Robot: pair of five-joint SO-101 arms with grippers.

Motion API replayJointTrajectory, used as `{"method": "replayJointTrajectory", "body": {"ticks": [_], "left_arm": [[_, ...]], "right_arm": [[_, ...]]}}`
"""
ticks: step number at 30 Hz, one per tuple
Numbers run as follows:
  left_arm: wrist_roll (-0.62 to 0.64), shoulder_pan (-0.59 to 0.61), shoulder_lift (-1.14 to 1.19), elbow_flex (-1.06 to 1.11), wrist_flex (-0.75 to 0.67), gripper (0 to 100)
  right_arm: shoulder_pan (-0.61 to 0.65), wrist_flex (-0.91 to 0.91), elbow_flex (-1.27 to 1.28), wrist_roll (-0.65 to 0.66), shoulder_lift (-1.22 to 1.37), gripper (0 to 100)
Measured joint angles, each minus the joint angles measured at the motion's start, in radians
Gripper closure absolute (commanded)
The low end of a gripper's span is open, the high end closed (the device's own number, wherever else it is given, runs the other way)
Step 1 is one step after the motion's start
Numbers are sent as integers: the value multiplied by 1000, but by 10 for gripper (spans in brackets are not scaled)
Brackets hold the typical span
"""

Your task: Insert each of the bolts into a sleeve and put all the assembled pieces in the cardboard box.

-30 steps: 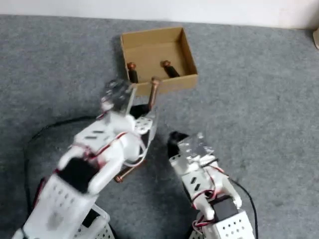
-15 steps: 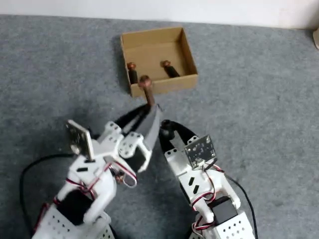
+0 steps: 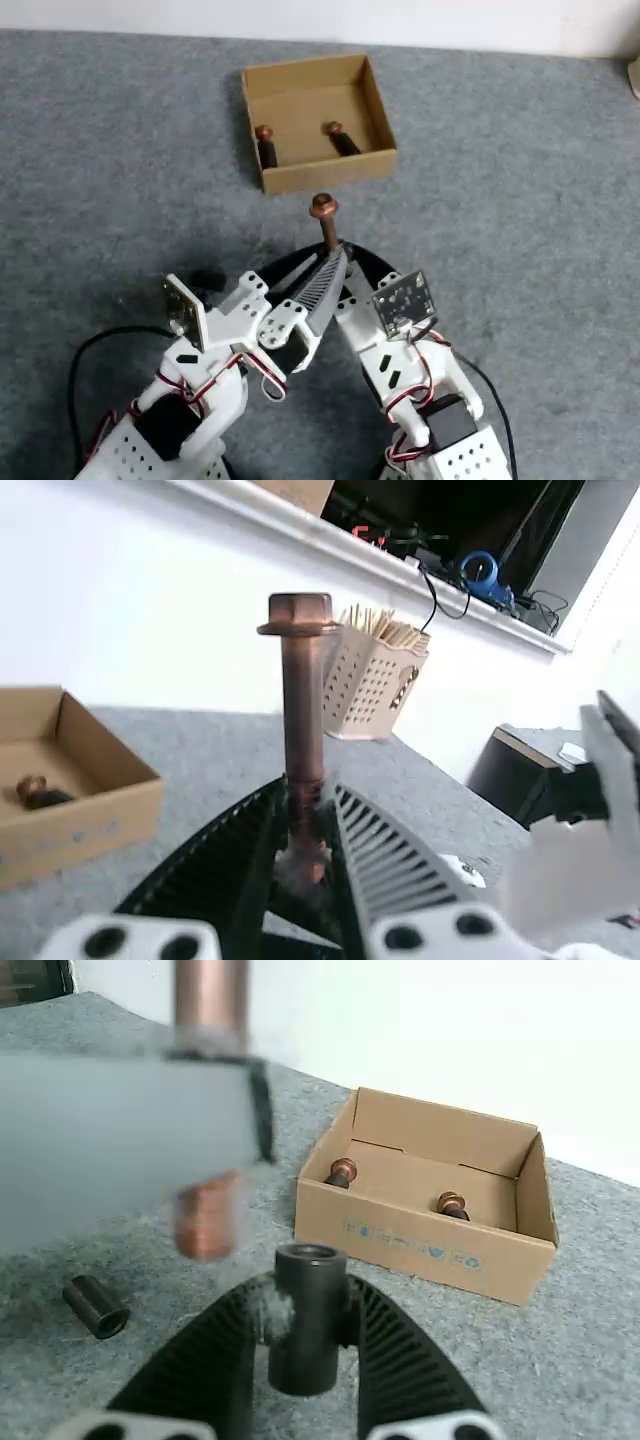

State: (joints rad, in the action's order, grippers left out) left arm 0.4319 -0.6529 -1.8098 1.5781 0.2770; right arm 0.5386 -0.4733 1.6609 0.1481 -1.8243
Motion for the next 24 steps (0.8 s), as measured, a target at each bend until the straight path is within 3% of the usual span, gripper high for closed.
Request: {"method": "replayJointTrajectory", "body": {"ticks": [11,13,18,24], "left_arm": [[-63,91,0,8,3,992],[-43,86,0,9,48,992],[72,161,0,29,311,992],[44,226,52,43,358,992]], "right_arm": [[17,0,0,48,0,995],[-8,0,6,48,0,995],[-68,-8,12,48,0,995],[-74,-232,9,35,0,995]]}}
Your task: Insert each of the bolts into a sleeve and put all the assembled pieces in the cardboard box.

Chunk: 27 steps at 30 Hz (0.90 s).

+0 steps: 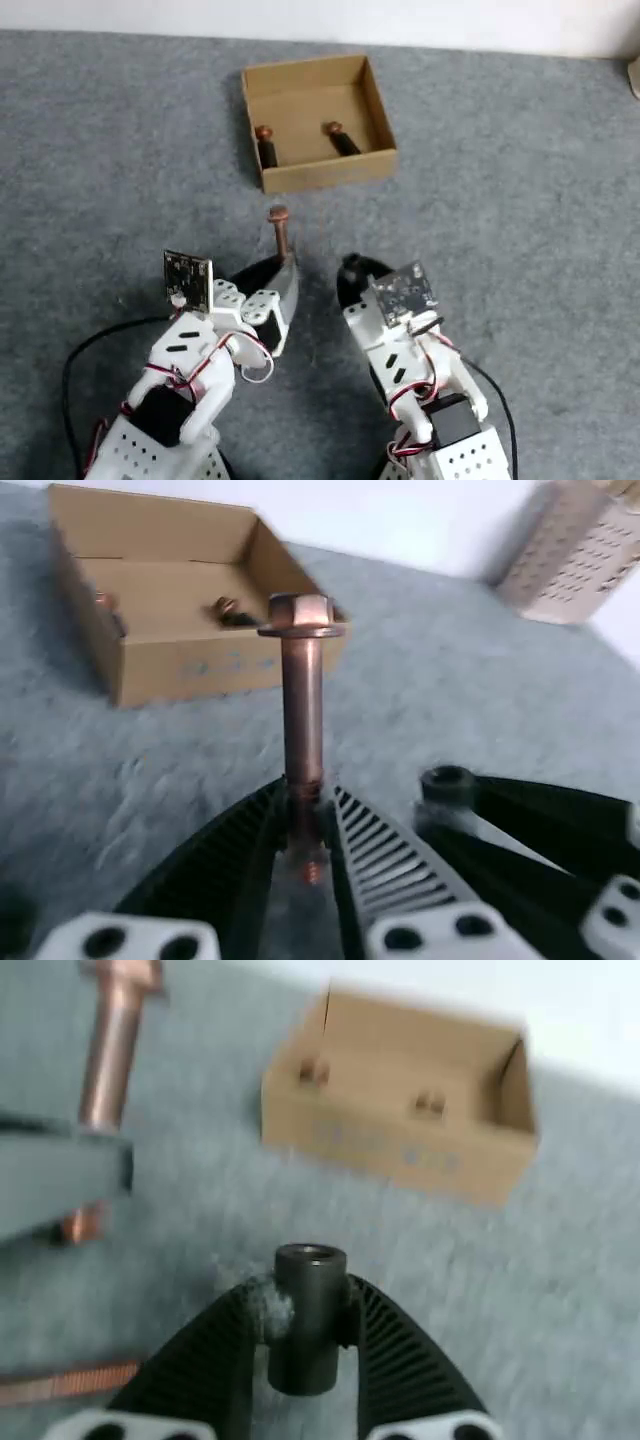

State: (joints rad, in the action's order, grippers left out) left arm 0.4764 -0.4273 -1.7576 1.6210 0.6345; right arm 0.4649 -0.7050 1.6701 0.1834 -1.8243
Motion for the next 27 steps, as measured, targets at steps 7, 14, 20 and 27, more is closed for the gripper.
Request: {"method": "replayJointTrajectory", "body": {"ticks": [7,14,20,27], "left_arm": [[-6,-2,436,-132,2,992],[-6,2,1163,-473,0,993],[-8,26,1616,-709,0,988],[-15,26,1656,-738,0,742]], "right_arm": [[-38,-61,-2,0,0,995],[-40,-55,3,0,0,995],[-44,-3,5,0,0,995],[-44,-3,5,0,0,995]]}}
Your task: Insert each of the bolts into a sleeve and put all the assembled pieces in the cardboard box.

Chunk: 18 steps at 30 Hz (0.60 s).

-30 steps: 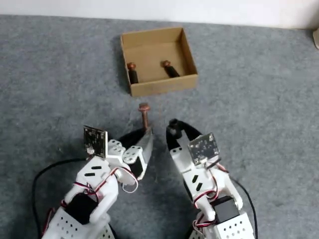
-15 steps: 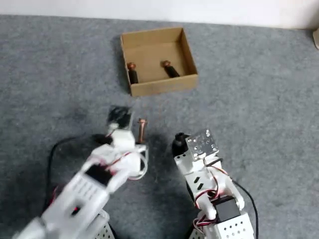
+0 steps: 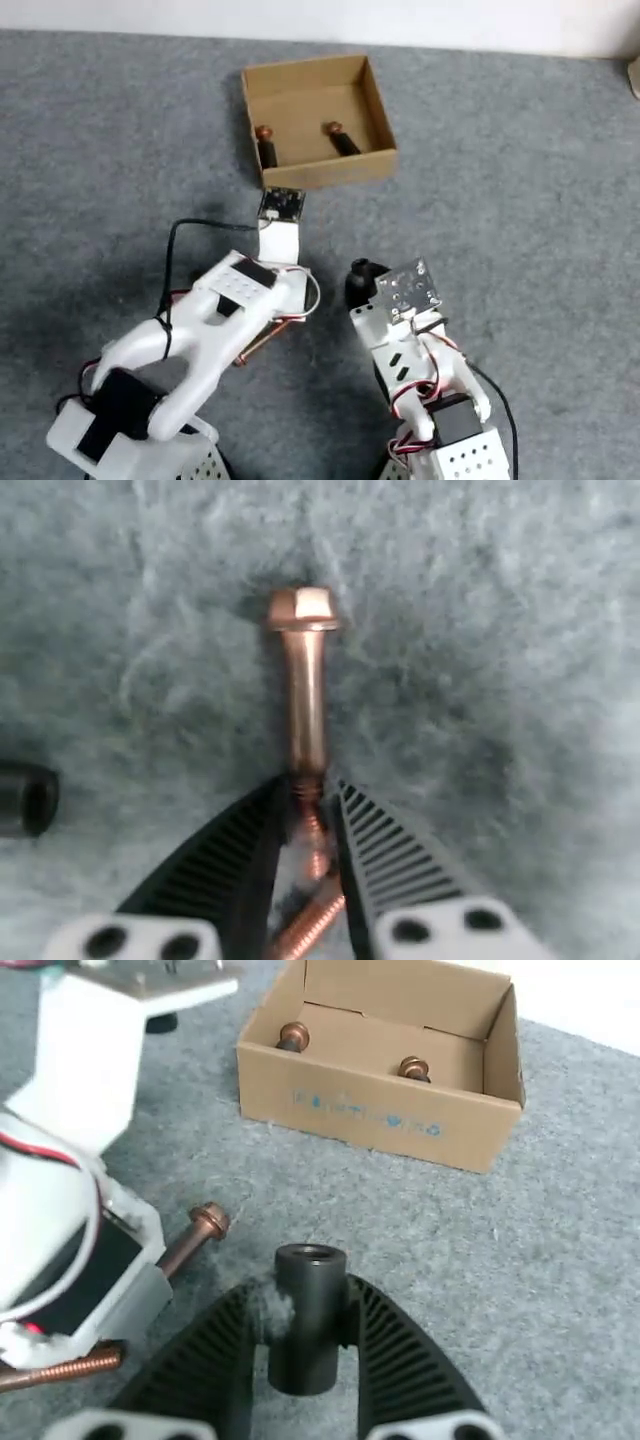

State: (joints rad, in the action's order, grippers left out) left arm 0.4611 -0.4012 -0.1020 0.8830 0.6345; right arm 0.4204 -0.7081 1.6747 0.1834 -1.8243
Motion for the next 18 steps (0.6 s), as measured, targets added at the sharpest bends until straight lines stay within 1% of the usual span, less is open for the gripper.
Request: {"method": "replayJointTrajectory", "body": {"ticks": [2,7,12,18], "left_arm": [[-2,5,0,0,0,701],[-3,23,9,-43,41,729],[-3,57,25,-143,92,730],[-12,68,25,-166,97,730]], "right_arm": [[0,0,0,0,0,995],[0,0,0,0,0,995],[0,0,0,0,0,995],[0,0,0,0,0,995]]}}
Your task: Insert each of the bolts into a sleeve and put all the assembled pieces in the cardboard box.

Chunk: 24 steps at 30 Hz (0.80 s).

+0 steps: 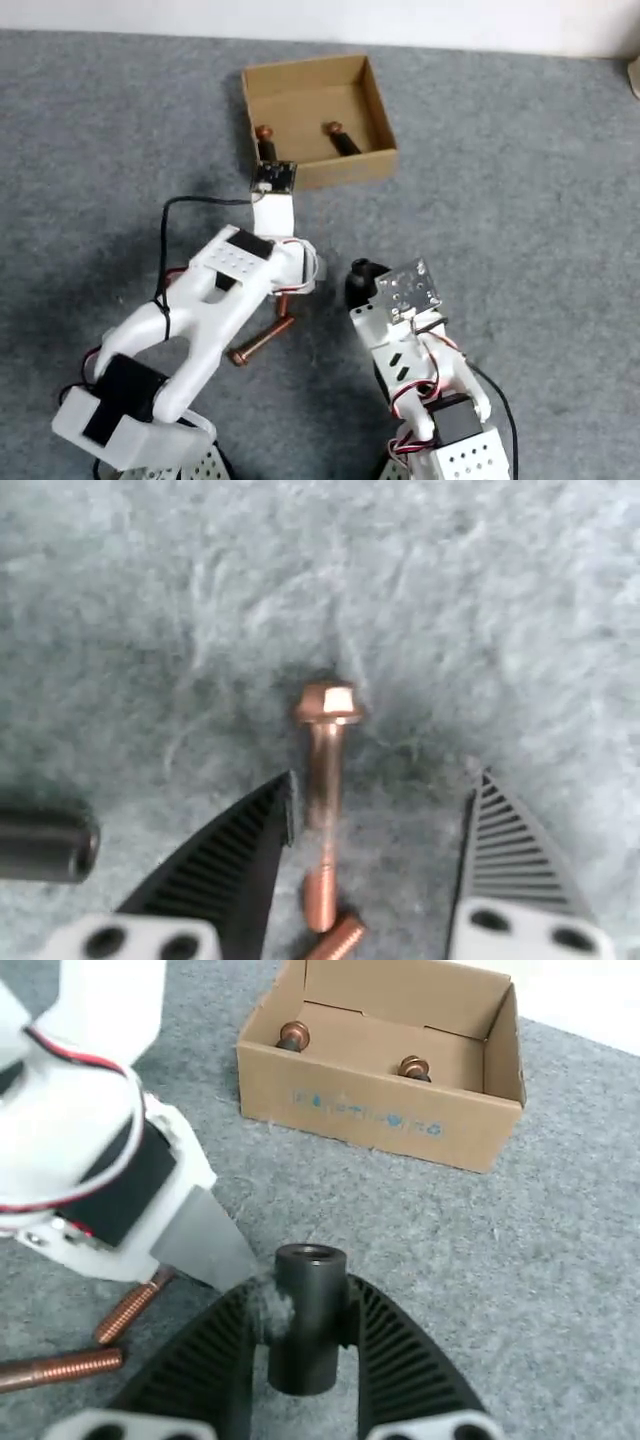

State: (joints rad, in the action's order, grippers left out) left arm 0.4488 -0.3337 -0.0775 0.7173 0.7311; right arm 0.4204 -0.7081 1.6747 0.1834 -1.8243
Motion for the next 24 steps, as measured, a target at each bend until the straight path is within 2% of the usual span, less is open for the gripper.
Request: {"method": "replayJointTrajectory", "body": {"ticks": [6,13,16,19,21,24], "left_arm": [[-78,14,32,-28,0,730],[-109,58,265,-192,32,736],[-101,60,319,-287,132,822],[-97,58,341,-334,178,998],[-95,51,350,-354,180,974],[-95,51,354,-354,183,993]], "right_arm": [[0,0,0,0,0,995],[0,0,0,0,0,995],[0,0,0,0,0,995],[0,0,0,0,0,995],[0,0,0,0,0,995],[0,9,0,0,0,995]]}}
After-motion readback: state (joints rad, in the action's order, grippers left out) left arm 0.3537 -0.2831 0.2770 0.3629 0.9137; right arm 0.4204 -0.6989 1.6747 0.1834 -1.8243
